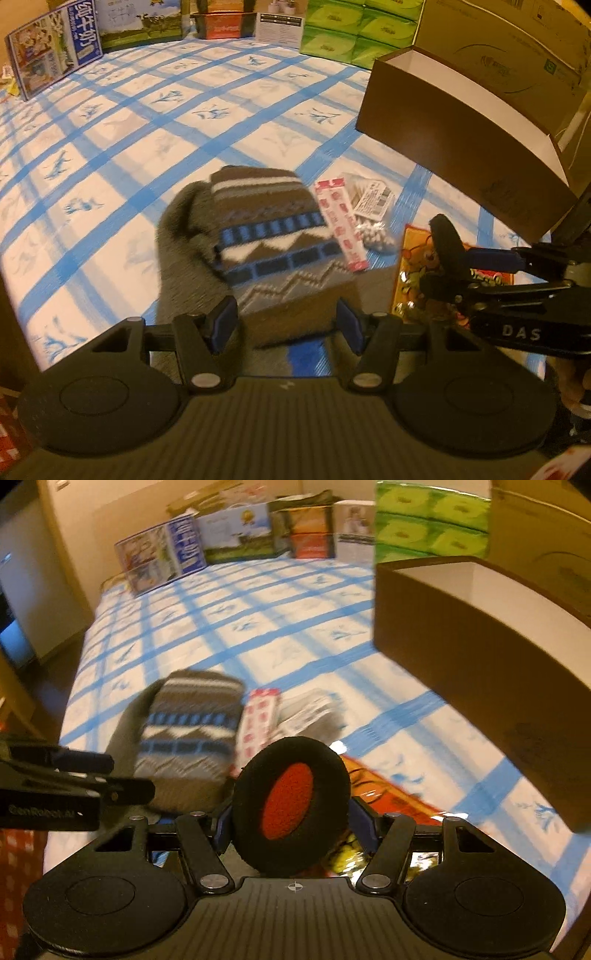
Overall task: Organize soft objects
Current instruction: 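Grasp the grey-blue striped knit sock with the left tool and lift it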
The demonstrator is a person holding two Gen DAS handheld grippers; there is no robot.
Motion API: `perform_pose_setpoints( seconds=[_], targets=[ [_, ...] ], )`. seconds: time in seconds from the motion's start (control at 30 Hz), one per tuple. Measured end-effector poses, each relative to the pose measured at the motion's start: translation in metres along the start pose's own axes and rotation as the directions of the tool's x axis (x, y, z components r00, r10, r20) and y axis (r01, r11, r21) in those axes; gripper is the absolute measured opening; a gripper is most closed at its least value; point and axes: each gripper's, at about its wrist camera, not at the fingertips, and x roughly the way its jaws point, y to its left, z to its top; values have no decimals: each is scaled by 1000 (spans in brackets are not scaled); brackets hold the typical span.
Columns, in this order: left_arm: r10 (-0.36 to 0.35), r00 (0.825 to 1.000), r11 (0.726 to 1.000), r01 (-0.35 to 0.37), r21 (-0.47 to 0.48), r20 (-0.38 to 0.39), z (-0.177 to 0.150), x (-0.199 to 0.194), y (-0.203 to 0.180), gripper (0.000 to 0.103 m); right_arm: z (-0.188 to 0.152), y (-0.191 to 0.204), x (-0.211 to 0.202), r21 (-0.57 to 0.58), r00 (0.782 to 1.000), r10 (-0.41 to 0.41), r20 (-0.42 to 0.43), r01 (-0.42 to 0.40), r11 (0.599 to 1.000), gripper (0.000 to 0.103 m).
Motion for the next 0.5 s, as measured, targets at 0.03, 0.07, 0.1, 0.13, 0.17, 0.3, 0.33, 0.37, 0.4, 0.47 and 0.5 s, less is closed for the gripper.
perform_pose_setpoints(
  seconds=[0.03, 0.07, 0.1, 0.13, 0.17, 0.3, 0.33, 0.37, 0.4, 0.47, 0.5],
  targets=[
    [-7, 1000, 1000, 7, -4, -4, 3, 4, -2, 60, 1, -4, -1, 10, 1000, -7, 4, 7, 1000, 63],
    [-10, 1000, 1000, 10, -4, -7, 6, 9, -4, 63, 2, -9, -2, 21, 1000, -12, 6, 12, 1000, 63],
    [-6, 1000, 1000, 6, -3, -9, 8, 13, -6, 64, 4, -13, -3, 31, 1000, -19, 8, 18, 999, 63],
    [1, 1000, 1000, -1, -4, -16, 10, 18, -8, 64, 4, -17, -3, 39, 1000, -24, 9, 24, 999, 63],
    [5, 1000, 1000, -5, -9, -25, 13, 24, -10, 65, 5, -20, -3, 48, 1000, -30, 10, 29, 998, 63],
    [26, 998, 999, -27, -21, -52, 20, 42, -17, 72, 6, -31, -5, 77, 999, -43, 12, 42, 996, 63],
    [34, 998, 999, -35, -15, -56, 21, 45, -19, 73, 6, -33, -5, 80, 999, -46, 13, 45, 996, 63],
    [42, 997, 999, -42, -9, -60, 21, 48, -21, 74, 6, -35, -5, 85, 999, -48, 12, 47, 995, 63],
    [49, 997, 999, -49, -1, -63, 21, 51, -22, 74, 6, -37, -5, 90, 999, -49, 10, 48, 995, 63],
    [67, 996, 998, -66, 15, -61, 20, 55, -23, 73, 6, -39, -4, 94, 999, -50, 2, 49, 994, 63],
    [68, 996, 998, -67, 19, -58, 19, 55, -22, 72, 5, -39, -4, 93, 999, -50, -1, 50, 994, 63]
  ],
)
